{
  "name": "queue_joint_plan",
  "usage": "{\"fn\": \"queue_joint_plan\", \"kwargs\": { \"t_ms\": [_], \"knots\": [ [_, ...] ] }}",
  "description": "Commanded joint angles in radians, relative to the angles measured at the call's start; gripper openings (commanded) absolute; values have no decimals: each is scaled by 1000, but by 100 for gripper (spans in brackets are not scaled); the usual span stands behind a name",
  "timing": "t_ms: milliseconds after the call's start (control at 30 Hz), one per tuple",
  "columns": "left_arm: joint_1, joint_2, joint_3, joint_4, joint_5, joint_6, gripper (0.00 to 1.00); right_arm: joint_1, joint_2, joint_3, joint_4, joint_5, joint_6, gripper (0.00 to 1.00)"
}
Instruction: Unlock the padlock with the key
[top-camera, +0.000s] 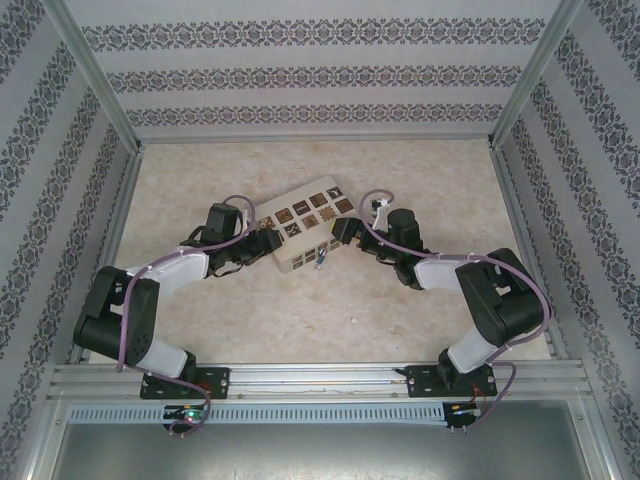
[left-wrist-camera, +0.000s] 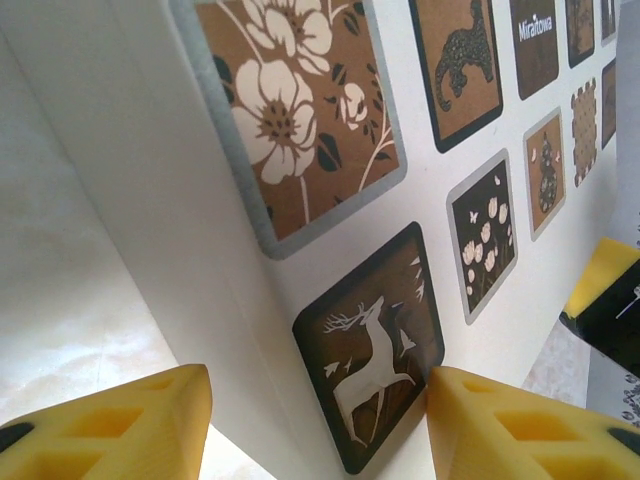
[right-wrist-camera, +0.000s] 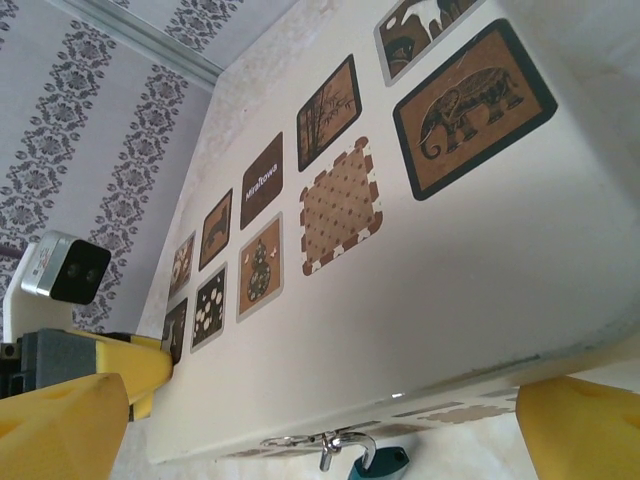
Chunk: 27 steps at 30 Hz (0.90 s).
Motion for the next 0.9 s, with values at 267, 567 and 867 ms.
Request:
{"fn": "queue_joint_plan", "kwargs": {
  "t_ms": [267,567,867],
  "knots": [
    [-10,-89,-20,-111,-69,8,60,-28,-31,-32,101,-13,-17,98],
    [-10,-243,47,-242,-144,70,62,-56,-159,-136,34,5,-53,98],
    [-11,-271,161,-347,-100,118,57,-70,-241,-203,65,-38,-39,98]
  ]
}}
